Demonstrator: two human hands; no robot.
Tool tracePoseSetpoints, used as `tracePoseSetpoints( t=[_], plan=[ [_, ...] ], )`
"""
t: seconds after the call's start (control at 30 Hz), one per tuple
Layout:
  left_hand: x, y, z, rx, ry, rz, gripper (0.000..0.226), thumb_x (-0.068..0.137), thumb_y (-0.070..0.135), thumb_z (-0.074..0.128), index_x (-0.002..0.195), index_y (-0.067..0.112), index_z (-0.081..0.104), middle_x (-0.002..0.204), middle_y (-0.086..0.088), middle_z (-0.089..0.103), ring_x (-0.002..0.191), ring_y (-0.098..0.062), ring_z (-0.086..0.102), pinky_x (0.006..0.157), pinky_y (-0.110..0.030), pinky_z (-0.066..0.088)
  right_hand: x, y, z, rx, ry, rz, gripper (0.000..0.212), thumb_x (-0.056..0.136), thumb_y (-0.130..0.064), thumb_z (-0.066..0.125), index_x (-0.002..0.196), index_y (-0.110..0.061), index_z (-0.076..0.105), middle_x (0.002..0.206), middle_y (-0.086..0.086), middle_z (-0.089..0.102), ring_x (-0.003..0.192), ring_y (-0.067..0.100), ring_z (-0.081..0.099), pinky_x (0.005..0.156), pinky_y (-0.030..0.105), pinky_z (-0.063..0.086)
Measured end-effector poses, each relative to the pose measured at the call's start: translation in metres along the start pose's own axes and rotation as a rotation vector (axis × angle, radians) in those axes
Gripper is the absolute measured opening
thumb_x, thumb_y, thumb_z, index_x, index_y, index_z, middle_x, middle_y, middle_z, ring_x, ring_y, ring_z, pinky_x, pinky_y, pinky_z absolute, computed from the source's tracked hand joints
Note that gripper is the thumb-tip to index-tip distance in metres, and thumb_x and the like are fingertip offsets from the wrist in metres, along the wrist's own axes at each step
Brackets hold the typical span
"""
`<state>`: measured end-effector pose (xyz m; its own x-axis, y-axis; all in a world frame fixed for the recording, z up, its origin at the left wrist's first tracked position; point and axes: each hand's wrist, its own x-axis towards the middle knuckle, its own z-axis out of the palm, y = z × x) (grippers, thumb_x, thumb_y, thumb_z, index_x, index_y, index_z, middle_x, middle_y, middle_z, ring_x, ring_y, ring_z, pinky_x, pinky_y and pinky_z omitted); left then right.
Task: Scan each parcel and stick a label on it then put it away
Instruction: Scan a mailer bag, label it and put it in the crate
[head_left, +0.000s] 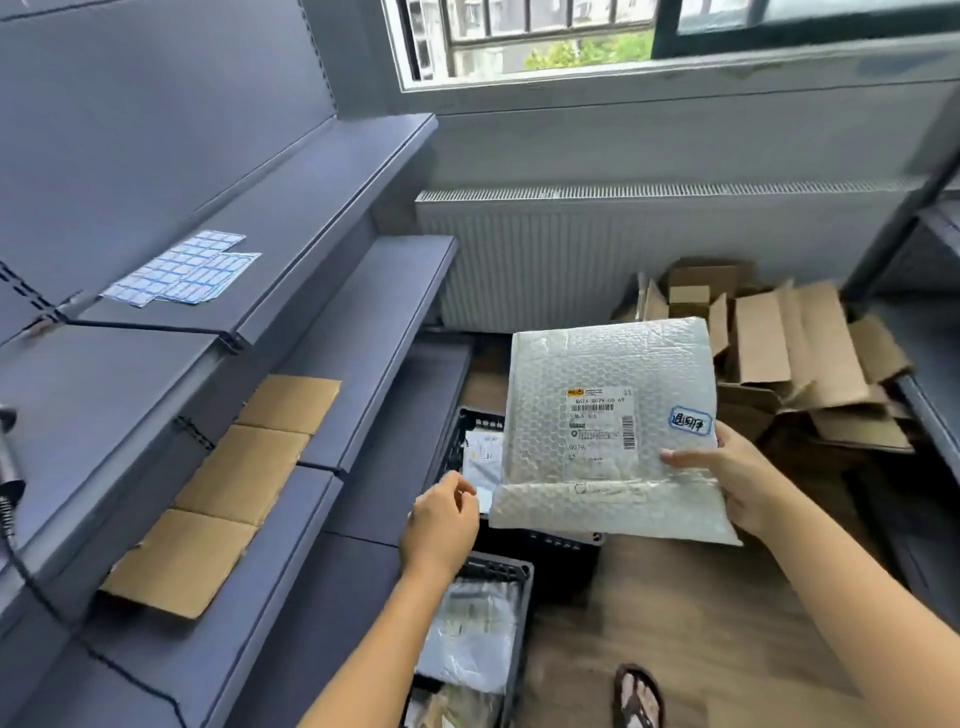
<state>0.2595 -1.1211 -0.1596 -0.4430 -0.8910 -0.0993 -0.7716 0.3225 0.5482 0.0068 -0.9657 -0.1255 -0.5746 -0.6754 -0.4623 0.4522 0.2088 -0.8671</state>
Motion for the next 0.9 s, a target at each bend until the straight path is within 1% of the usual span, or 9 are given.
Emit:
tracePoseSetpoints(
  t=[0.07,0.17,0.23,0.33,0.53,0.7,0.77,0.83,0.9],
  plan=[
    [-0.001,0.013,0.013,0.011,-0.053,-0.001,0.016,0.092,0.023,0.044,0.095,0.023,0.059,0.092,0.000,0.066,0.085,-0.024,0.059,0.073,-0.032,0.049,0.004,0.003,-0.022,0.004,0.010,0.022,0.061,0.065,0.010,0.069,0.123,0.000,0.051,0.110,0.021,0.067,0.096,0.039,0.066,0.074,0.046,0.057],
    [0.007,0.034,0.031,0.029,-0.100,0.009,0.017,0.092,0.023,0.044,0.097,0.021,0.060,0.095,-0.002,0.067,0.088,-0.025,0.060,0.077,-0.034,0.051,0.020,0.002,-0.048,0.003,0.013,0.045,0.054,0.069,0.012,0.066,0.120,-0.001,0.053,0.109,0.022,0.067,0.090,0.037,0.067,0.068,0.042,0.058],
    [0.019,0.050,0.046,0.046,-0.123,-0.005,0.016,0.092,0.023,0.043,0.095,0.022,0.059,0.096,-0.001,0.066,0.089,-0.024,0.060,0.076,-0.033,0.049,0.036,-0.002,-0.066,0.007,0.006,0.058,0.052,0.069,0.013,0.066,0.118,0.000,0.053,0.111,0.024,0.066,0.092,0.039,0.066,0.072,0.045,0.057],
    [0.042,0.080,0.071,0.022,-0.124,-0.061,0.015,0.092,0.021,0.042,0.091,0.023,0.058,0.094,-0.004,0.066,0.089,-0.027,0.059,0.073,-0.034,0.048,0.065,-0.016,-0.090,0.004,-0.028,0.077,0.065,0.060,0.008,0.070,0.122,0.000,0.051,0.110,0.023,0.066,0.096,0.041,0.065,0.076,0.048,0.055],
    [0.082,0.144,0.110,-0.013,-0.091,-0.125,0.021,0.096,0.027,0.040,0.097,0.016,0.057,0.094,-0.006,0.064,0.090,-0.029,0.058,0.075,-0.035,0.047,0.121,-0.061,-0.131,-0.060,-0.104,0.083,0.055,0.070,0.013,0.066,0.121,-0.001,0.052,0.107,0.020,0.068,0.088,0.035,0.068,0.060,0.039,0.058],
    [0.106,0.159,0.122,-0.244,-0.117,-0.249,0.028,0.097,0.039,0.038,0.081,0.020,0.051,0.081,0.001,0.058,0.078,-0.021,0.051,0.069,-0.032,0.042,0.163,-0.085,-0.135,-0.098,-0.167,0.080,0.048,0.071,0.015,0.065,0.116,-0.002,0.056,0.104,0.021,0.069,0.079,0.032,0.069,0.055,0.035,0.058],
    [0.122,0.159,0.126,-0.399,-0.179,-0.297,0.034,0.096,0.047,0.040,0.098,0.017,0.056,0.101,-0.003,0.063,0.089,-0.017,0.056,0.080,-0.032,0.046,0.183,-0.090,-0.129,-0.113,-0.195,0.086,0.050,0.069,0.013,0.067,0.115,-0.002,0.056,0.103,0.021,0.069,0.076,0.031,0.070,0.055,0.034,0.057],
    [0.136,0.156,0.129,-0.580,-0.280,-0.355,0.053,0.090,0.058,0.045,0.117,0.014,0.055,0.117,-0.003,0.060,0.107,-0.016,0.056,0.093,-0.032,0.046,0.202,-0.094,-0.119,-0.138,-0.233,0.096,0.052,0.068,0.011,0.069,0.116,-0.001,0.056,0.105,0.022,0.069,0.080,0.033,0.070,0.059,0.035,0.056],
    [0.151,0.151,0.134,-0.773,-0.340,-0.417,0.080,0.070,0.075,0.058,0.125,0.018,0.051,0.122,-0.001,0.060,0.113,-0.018,0.058,0.099,-0.037,0.046,0.223,-0.100,-0.105,-0.161,-0.273,0.108,0.058,0.063,0.009,0.073,0.117,-0.001,0.056,0.105,0.021,0.069,0.087,0.036,0.069,0.061,0.036,0.057]
  ],
)
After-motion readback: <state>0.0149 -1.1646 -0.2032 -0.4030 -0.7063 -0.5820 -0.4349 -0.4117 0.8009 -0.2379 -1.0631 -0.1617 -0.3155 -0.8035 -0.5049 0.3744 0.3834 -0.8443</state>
